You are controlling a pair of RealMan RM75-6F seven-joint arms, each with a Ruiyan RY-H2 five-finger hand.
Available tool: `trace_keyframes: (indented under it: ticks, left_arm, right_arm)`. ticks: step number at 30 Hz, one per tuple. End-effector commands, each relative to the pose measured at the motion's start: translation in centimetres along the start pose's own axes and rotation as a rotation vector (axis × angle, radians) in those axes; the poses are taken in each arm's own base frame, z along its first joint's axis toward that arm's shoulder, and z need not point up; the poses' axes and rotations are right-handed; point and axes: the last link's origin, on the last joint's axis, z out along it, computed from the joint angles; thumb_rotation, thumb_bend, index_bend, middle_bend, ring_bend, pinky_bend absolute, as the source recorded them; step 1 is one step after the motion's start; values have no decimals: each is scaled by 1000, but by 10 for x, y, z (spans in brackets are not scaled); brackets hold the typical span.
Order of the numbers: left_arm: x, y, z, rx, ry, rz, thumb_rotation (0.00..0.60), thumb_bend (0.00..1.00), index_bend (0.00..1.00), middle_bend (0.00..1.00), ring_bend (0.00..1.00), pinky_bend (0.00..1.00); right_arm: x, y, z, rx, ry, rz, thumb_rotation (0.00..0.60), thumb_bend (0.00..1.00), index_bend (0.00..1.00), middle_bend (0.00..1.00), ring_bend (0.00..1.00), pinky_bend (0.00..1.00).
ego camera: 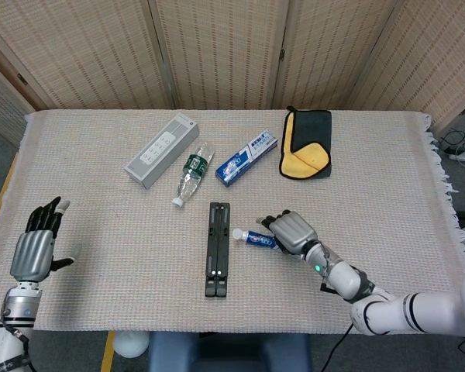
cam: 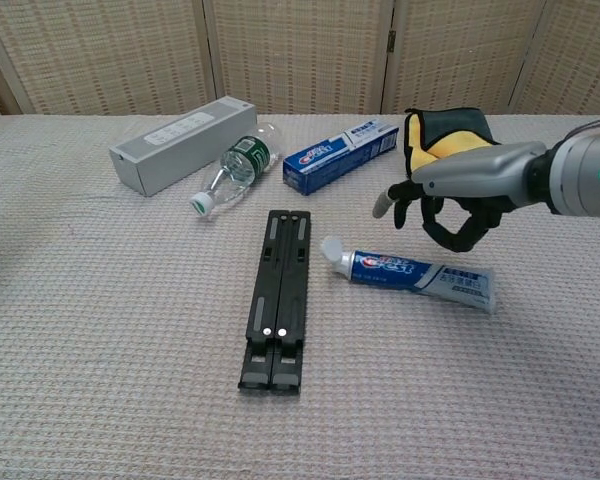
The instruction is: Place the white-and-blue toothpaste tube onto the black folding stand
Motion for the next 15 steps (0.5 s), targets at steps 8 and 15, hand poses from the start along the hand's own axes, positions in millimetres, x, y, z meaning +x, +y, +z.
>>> trace_keyframes:
  ticks: [8, 15]
  left_arm:
    - [18, -39, -15, 75, 32, 123, 600, 376, 0, 0, 0, 0]
    - [25, -52, -40, 133, 71, 139, 600, 378, 0, 0, 0, 0]
  right_arm:
    - [-6, 67, -92, -188, 225, 100, 600, 804, 0, 126, 202, 141]
    - [-38, 105, -170, -395, 418, 153, 600, 805, 0, 146, 214, 143]
